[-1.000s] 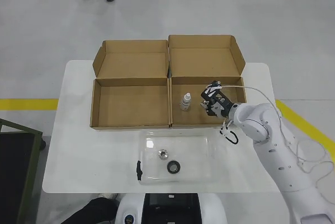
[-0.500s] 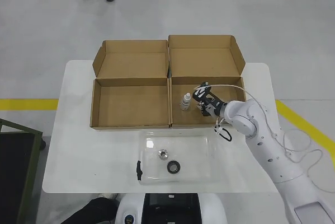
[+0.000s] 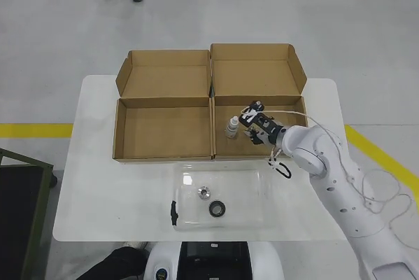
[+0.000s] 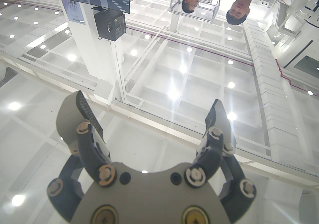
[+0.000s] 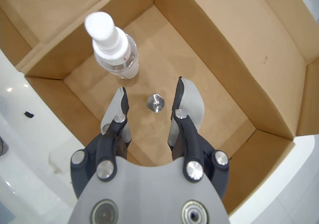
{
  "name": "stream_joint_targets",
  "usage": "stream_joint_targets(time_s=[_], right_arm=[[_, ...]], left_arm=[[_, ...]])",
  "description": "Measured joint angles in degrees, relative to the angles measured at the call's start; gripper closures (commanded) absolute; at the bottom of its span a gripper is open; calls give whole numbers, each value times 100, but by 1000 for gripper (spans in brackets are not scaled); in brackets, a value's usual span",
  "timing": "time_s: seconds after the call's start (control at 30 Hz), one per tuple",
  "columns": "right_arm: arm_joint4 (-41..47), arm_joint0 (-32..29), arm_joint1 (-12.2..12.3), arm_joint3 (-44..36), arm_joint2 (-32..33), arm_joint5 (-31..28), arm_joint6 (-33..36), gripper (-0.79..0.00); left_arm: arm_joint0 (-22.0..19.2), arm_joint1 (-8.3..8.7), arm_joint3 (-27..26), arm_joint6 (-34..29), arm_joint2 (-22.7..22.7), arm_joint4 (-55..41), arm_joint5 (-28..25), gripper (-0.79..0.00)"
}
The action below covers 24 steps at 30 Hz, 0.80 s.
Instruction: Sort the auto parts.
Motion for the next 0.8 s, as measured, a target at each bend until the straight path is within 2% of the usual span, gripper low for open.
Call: stream_joint_targets(time_s=[0.13, 0.23, 0.3, 0.4, 0.8], right_arm=[[0, -405, 94, -737, 346, -139, 12, -391], [35, -763, 158, -1298, 577, -305, -31, -440], [88, -1026, 196, -1650, 664, -483, -49, -526], [105, -1390, 243, -2083, 725, -715, -65, -696], [-208, -2397, 359, -2980, 477, -1465, -376, -770]], left_arm=[[0, 0, 0, 0, 0, 0, 0, -785], [0, 0, 0, 0, 0, 0, 0, -785], [0, 0, 0, 0, 0, 0, 0, -785], [0, 0, 0, 0, 0, 0, 0, -785], [0, 0, 0, 0, 0, 0, 0, -785]])
